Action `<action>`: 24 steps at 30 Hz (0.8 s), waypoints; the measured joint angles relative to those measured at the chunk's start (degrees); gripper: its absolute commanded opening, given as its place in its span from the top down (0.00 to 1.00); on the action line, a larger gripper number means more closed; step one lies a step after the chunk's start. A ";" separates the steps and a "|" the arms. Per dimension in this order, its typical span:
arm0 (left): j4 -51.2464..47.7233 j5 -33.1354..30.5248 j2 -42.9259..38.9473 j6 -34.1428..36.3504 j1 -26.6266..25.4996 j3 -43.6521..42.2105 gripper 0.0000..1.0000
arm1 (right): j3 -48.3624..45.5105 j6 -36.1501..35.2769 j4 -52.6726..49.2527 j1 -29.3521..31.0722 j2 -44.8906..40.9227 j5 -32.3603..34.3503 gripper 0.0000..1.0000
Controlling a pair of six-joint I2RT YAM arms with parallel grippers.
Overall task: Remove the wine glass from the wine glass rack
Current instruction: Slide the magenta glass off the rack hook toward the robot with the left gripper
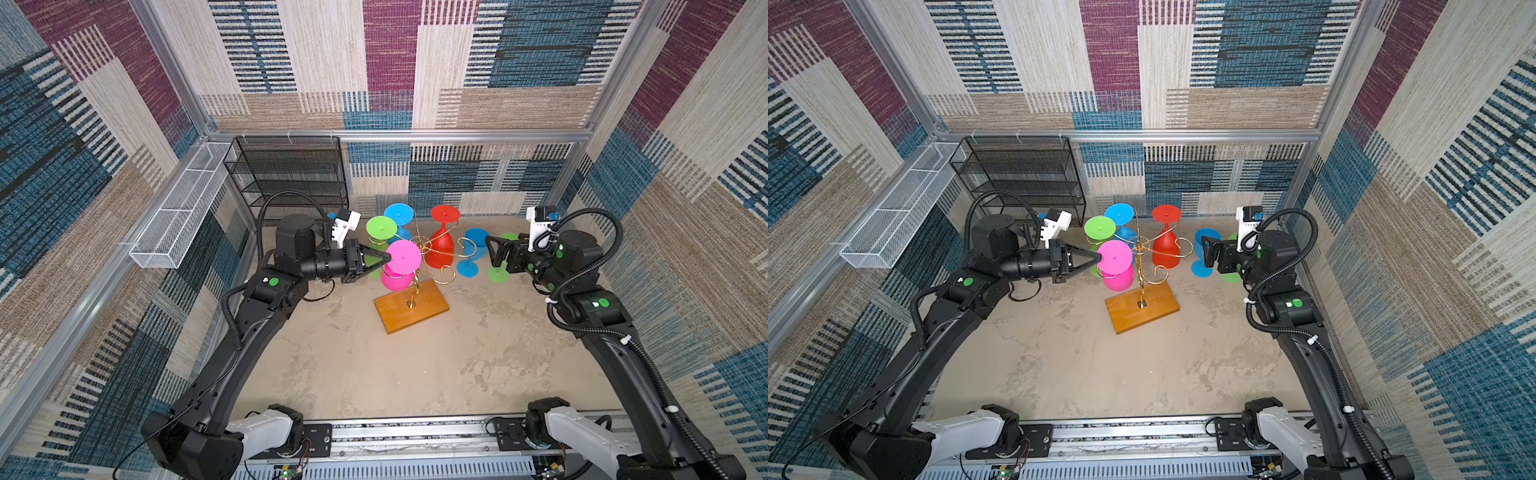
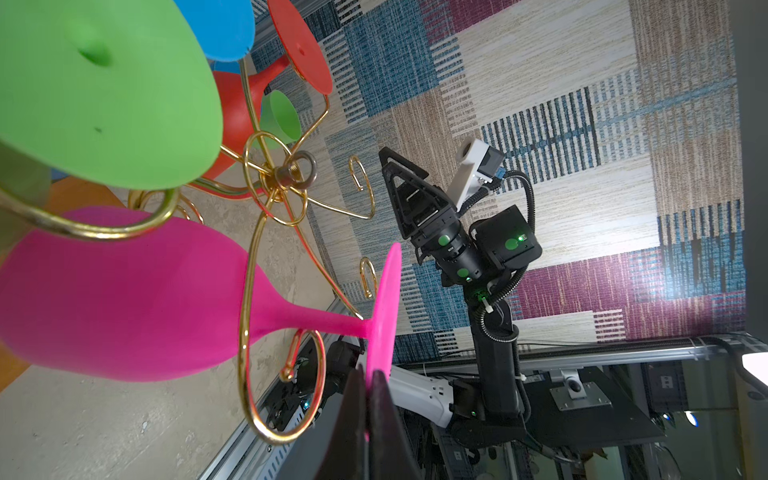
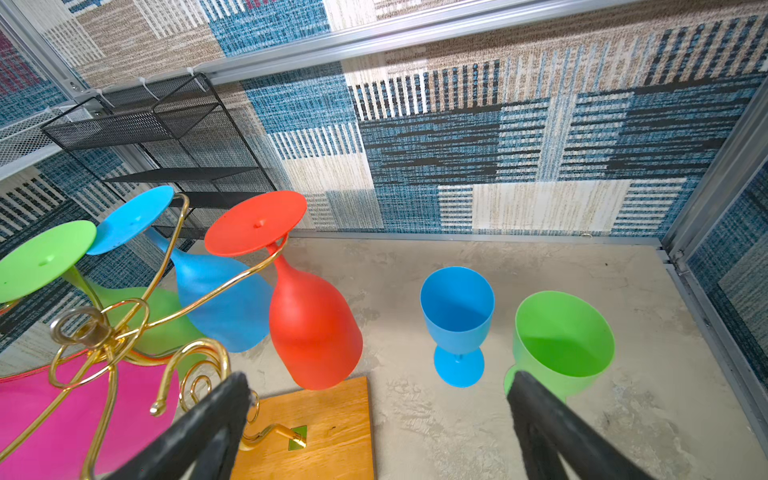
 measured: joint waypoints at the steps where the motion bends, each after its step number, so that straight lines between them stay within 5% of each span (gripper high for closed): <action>1: 0.00 -0.04 0.02 0.00 -0.11 0.00 1.00 | -0.04 0.00 0.02 0.00 0.00 0.00 0.01; 24: 0.31 3.23 0.79 0.48 -0.57 0.96 1.00 | -0.50 0.44 0.15 0.00 -0.37 -1.07 0.01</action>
